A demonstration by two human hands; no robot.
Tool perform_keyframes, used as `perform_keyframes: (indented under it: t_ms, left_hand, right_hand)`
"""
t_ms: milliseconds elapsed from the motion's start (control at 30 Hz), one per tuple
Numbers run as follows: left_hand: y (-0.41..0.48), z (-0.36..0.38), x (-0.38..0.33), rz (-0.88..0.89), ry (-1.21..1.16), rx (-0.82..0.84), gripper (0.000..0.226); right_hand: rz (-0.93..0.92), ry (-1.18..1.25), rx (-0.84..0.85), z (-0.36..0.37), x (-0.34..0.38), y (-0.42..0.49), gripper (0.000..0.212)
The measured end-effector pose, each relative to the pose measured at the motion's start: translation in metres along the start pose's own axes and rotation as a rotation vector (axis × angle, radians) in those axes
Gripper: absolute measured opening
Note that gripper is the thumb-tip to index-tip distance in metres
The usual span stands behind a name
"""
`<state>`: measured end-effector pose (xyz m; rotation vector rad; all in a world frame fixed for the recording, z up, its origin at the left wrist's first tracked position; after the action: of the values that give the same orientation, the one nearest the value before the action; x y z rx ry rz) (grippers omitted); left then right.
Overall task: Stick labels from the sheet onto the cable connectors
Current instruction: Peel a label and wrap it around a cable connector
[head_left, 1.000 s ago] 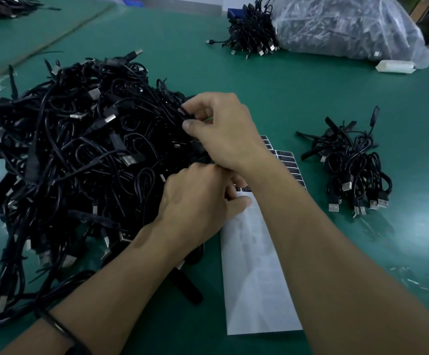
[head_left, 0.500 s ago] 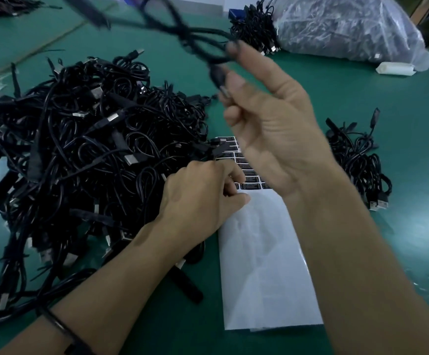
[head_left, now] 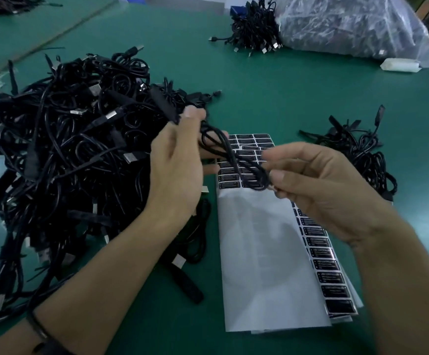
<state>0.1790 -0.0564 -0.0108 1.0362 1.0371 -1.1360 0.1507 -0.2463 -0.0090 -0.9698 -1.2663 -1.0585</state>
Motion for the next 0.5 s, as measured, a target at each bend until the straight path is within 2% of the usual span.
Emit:
perform_keyframes:
  t_ms: [167,267,333,400,500]
  left_hand:
    - [-0.001,-0.001,-0.002,0.072,-0.102,0.023,0.040]
    - [-0.001,-0.004,-0.006,0.120,-0.163,0.017,0.038]
    - [-0.002,-0.005,-0.010,0.151,-0.201,0.021,0.037]
    - [-0.003,-0.005,-0.013,0.168,-0.242,0.045,0.038]
    - [-0.004,-0.004,-0.014,0.172,-0.215,0.075,0.043]
  right_hand:
    - [-0.005,-0.134,0.036,0.010,-0.001,-0.001,0.020]
    - [0.050,-0.115,0.076,0.013,-0.001,-0.003,0.022]
    - [0.073,-0.081,-0.064,0.005,-0.004,-0.001,0.020]
    - [0.072,-0.138,-0.309,-0.010,-0.007,0.001,0.010]
    - [0.076,-0.519,-0.573,-0.026,-0.009,-0.002,0.008]
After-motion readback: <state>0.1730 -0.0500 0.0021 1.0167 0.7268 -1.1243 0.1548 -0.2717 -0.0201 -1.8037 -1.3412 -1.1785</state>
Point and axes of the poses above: each hand's wrist, its own y-axis towards the middle knuckle, its own z-axis out of the palm, x = y × z, the point moved 4 cm from there along y, towards the middle knuckle
